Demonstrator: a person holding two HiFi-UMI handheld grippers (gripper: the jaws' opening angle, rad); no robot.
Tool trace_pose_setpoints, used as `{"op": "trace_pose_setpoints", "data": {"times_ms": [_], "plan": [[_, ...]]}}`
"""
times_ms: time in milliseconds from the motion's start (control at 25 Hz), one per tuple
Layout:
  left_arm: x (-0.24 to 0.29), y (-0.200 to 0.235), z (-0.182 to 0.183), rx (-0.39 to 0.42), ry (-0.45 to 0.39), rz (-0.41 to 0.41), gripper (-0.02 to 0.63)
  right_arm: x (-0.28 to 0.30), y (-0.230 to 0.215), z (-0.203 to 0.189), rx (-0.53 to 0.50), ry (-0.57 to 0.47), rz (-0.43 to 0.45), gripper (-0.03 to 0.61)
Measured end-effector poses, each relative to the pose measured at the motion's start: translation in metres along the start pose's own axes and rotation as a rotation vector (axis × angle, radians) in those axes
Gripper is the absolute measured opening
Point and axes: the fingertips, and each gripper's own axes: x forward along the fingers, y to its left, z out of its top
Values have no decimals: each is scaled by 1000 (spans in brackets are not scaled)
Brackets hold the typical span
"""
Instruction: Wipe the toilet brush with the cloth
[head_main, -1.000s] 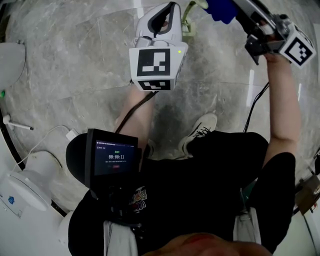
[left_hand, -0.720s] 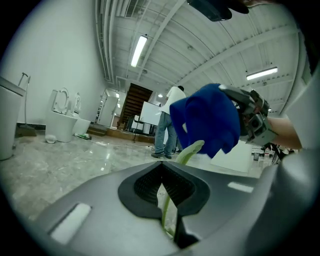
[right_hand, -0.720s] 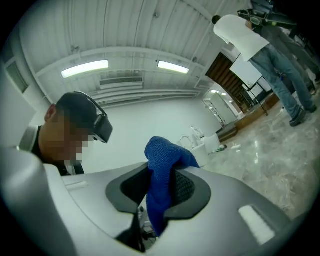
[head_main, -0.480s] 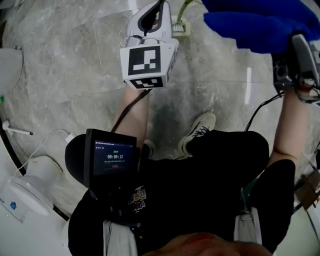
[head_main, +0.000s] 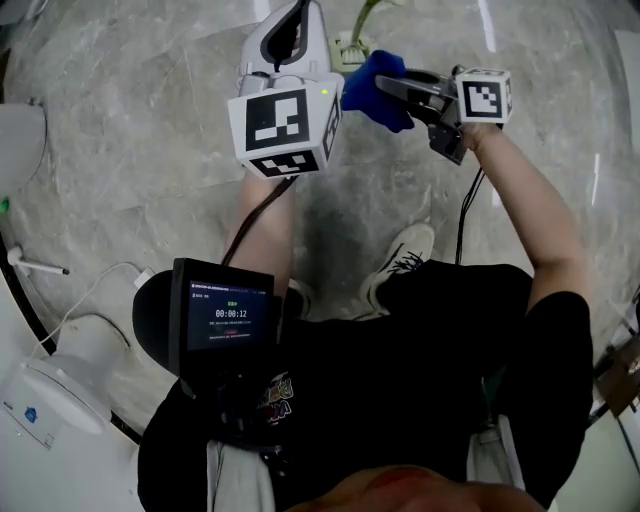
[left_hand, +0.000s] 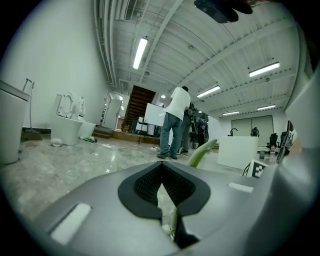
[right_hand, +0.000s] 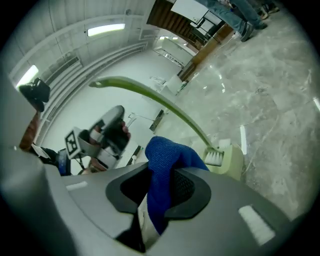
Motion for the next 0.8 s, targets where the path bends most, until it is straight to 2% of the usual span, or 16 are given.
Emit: {"op": "trace_pose_setpoints", "data": {"times_ms": [160, 320, 520, 800], "plan": [[0, -2, -1, 2, -4, -6, 14, 19, -45, 3, 62, -34, -77, 89], [-3, -1, -2, 17, -16, 3, 14, 12, -68, 19, 84, -80, -165, 89], [-3, -5, 3, 92, -31, 4, 14, 4, -35, 48, -25, -136, -104, 88], [0, -6, -7, 71, -2, -10, 14, -10, 28, 82, -139, -226, -74, 89]]}}
